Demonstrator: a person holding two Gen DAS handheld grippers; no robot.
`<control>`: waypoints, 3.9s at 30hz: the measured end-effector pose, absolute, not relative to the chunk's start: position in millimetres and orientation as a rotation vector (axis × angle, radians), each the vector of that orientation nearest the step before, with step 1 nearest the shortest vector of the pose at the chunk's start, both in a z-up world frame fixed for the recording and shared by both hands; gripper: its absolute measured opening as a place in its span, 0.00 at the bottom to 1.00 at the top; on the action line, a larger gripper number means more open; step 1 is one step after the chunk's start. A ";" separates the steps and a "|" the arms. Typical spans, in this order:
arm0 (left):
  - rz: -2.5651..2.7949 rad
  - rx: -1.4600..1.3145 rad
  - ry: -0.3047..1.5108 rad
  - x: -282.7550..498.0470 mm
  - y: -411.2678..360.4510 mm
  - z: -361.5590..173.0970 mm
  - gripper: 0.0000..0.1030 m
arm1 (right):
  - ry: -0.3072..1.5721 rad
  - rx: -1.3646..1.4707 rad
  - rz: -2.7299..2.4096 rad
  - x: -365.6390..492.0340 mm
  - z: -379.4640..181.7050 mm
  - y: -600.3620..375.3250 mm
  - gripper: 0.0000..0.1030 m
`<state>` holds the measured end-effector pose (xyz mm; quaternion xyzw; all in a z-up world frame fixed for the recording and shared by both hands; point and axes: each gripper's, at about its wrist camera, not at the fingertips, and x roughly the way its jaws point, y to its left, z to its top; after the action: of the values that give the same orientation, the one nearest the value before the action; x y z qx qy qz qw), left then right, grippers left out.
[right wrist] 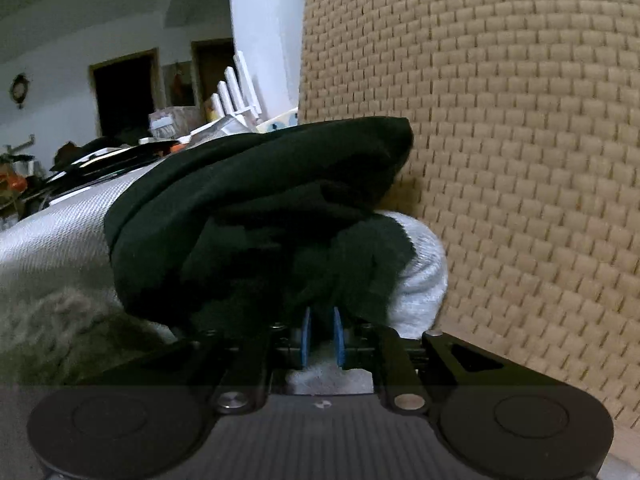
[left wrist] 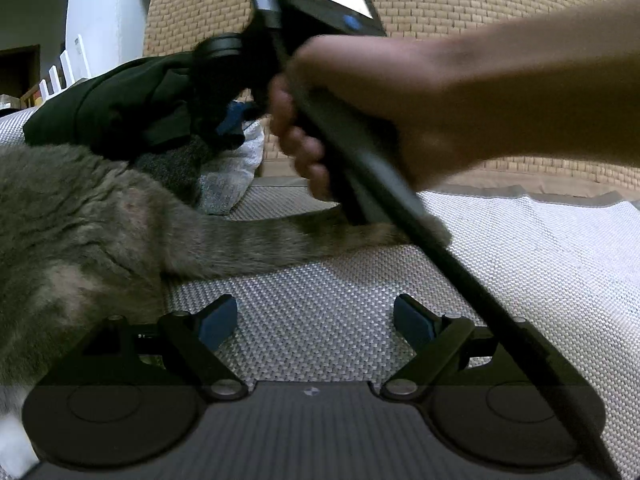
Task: Fold clothes
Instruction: 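Set the jersey bundle onto the grey cloth by the headboard with the right tool, then open the right tool and pull it back from the jersey bundle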
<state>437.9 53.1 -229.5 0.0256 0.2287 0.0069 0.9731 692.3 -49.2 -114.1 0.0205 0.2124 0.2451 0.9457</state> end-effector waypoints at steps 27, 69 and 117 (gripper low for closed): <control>0.034 0.079 0.469 435.5 49.0 -231.6 0.87 | 0.438 0.052 0.476 616.1 -136.7 -94.7 0.17; 0.044 0.095 0.475 441.8 41.6 -234.2 0.87 | 0.457 0.110 0.299 525.2 -183.6 -161.9 0.20; 0.053 0.108 0.467 444.3 35.3 -239.5 0.87 | 0.475 0.100 0.157 429.8 -177.3 -238.2 0.20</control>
<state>444.3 35.3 -239.5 0.0533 0.2310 0.0260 0.9711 429.8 -238.2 -177.3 0.0494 0.2347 0.0775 0.9677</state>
